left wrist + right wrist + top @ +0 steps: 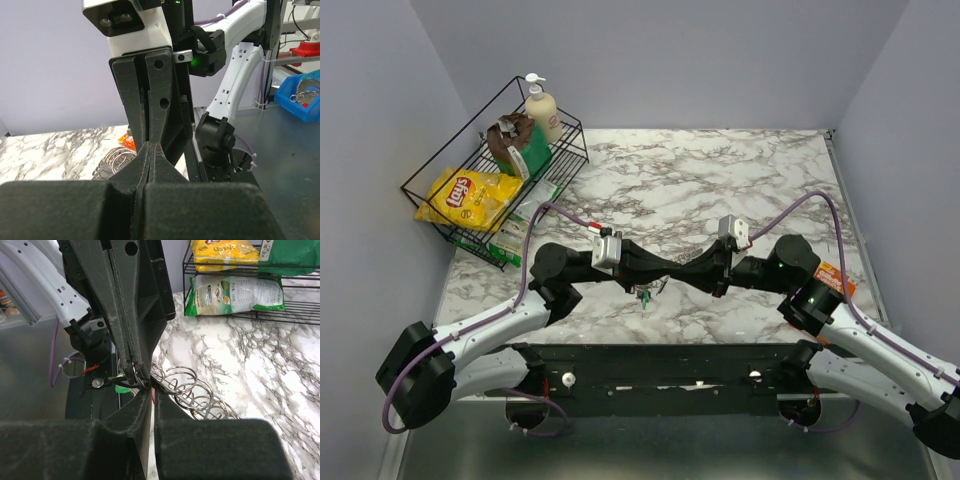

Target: Put the keys on the keyring

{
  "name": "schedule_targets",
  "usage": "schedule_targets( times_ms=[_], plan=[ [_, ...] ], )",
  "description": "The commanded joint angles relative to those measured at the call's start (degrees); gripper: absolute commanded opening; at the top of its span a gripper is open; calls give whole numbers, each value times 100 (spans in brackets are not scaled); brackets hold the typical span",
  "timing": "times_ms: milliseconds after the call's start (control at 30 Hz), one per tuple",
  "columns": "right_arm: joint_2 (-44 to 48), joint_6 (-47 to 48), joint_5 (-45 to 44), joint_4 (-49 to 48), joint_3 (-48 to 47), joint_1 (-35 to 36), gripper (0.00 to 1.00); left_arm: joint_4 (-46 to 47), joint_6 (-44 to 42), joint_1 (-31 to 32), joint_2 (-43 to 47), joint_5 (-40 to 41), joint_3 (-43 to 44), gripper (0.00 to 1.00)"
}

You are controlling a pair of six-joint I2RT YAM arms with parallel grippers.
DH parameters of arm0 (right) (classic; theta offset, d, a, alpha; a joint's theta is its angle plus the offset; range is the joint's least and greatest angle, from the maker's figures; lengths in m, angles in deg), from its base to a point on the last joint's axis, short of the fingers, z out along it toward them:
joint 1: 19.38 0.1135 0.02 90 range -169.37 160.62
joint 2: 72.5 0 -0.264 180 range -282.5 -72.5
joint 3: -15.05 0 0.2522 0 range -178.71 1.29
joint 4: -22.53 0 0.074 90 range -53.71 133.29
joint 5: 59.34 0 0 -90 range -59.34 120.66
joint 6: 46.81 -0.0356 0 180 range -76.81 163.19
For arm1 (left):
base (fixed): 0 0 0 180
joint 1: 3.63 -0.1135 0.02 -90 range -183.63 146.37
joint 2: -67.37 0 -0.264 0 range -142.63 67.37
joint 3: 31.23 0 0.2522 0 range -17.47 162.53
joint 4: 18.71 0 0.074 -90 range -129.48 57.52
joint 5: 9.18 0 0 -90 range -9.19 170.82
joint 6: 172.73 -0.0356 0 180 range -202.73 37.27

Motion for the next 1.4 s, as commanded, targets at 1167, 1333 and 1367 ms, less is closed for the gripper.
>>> schedule_targets(
  times_ms=[1167,1333,1367],
  plan=[
    [1686,-278,-2953,-115,1217,-30,80,-124,-517,76,-1577,263,512,0],
    [1730,-331,-3208,-62,1243,-30,81,485,-85,111,-2263,218,565,0],
    [1722,-340,-3226,-62,1252,-30,81,529,-85,111,-2316,341,556,0]
  ],
)
